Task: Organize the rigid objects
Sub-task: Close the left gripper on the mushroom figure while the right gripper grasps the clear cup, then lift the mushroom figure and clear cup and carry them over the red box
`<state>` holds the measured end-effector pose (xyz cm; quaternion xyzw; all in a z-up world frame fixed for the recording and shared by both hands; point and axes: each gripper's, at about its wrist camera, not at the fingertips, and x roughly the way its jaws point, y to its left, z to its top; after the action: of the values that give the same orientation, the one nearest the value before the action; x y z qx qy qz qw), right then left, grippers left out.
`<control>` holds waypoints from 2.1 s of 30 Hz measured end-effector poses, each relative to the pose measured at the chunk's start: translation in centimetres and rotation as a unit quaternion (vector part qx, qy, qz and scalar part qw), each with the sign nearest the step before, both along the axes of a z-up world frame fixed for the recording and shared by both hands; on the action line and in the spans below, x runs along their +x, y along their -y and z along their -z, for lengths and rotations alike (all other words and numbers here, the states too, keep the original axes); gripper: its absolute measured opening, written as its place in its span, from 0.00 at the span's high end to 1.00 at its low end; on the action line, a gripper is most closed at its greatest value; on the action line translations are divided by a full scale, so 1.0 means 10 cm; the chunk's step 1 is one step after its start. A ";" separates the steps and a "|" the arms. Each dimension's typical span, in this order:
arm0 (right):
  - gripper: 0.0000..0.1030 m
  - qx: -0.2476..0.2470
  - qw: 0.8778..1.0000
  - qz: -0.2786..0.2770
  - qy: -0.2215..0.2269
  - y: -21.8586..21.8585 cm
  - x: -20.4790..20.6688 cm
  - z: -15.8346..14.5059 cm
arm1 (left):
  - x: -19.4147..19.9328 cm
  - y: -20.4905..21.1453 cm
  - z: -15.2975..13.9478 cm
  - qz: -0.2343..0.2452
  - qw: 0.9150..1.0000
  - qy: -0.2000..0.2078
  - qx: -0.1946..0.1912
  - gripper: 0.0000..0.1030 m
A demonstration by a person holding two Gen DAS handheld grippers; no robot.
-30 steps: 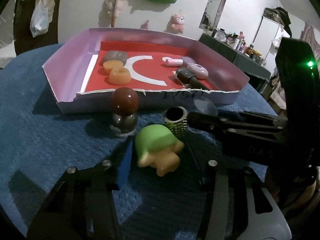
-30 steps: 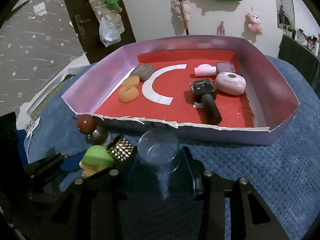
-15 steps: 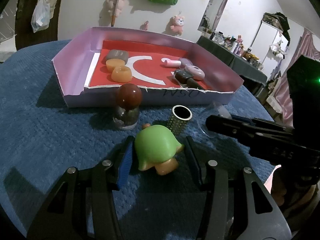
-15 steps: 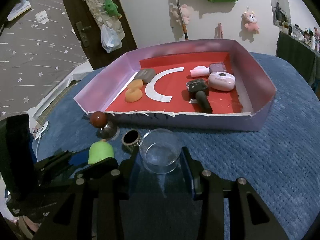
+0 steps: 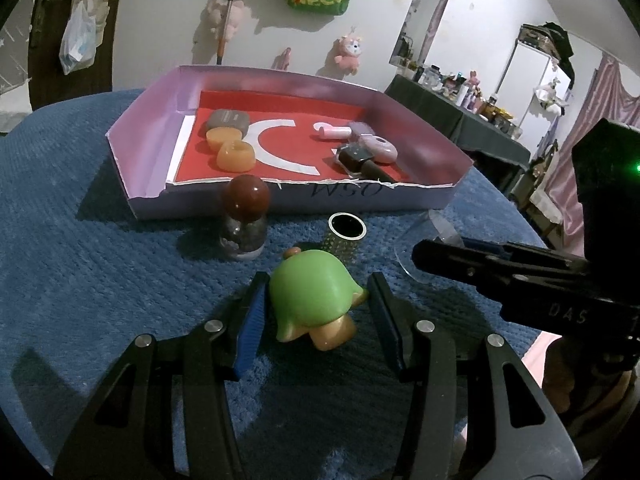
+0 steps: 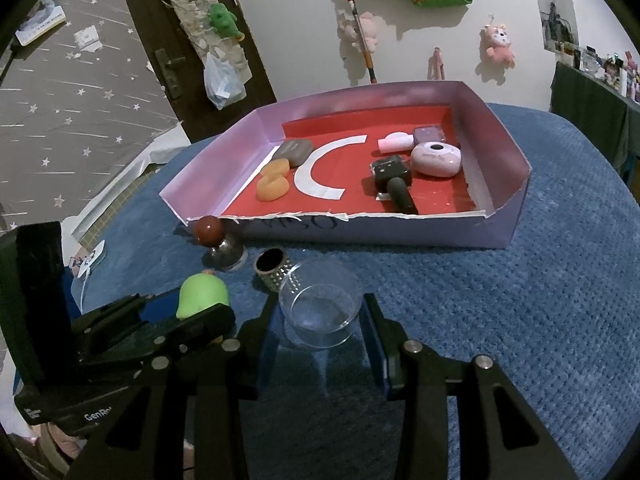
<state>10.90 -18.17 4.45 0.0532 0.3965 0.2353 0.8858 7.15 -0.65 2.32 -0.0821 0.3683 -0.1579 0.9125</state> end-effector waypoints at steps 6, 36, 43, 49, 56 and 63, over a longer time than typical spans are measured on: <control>0.60 0.001 1.000 -0.002 0.001 -0.01 0.01 -0.01 | 0.00 0.00 -0.02 0.000 1.000 0.001 -0.002 0.54; 0.60 0.006 1.000 -0.009 0.025 0.00 0.10 -0.24 | 0.21 -0.06 -0.39 0.005 0.999 0.040 0.006 0.54; 0.60 0.005 0.999 -0.013 0.034 -0.01 0.20 -0.34 | 0.33 -0.07 -0.49 0.008 0.999 0.050 0.013 0.54; 0.60 0.002 0.999 -0.018 0.040 -0.02 0.31 -0.42 | 0.48 -0.11 -0.53 0.008 0.999 0.045 0.005 0.54; 0.60 -0.005 0.999 -0.020 0.038 -0.04 0.51 -0.46 | 0.68 -0.13 -0.57 0.007 0.999 0.043 0.013 0.54; 0.60 -0.019 0.999 -0.027 0.020 -0.10 0.74 -0.38 | 0.88 -0.19 -0.48 0.003 1.000 0.020 0.008 0.54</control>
<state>18.29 -17.17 8.24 0.0212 0.3845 0.2525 0.8877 15.99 1.27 7.11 -0.0706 0.3511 -0.1600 0.9199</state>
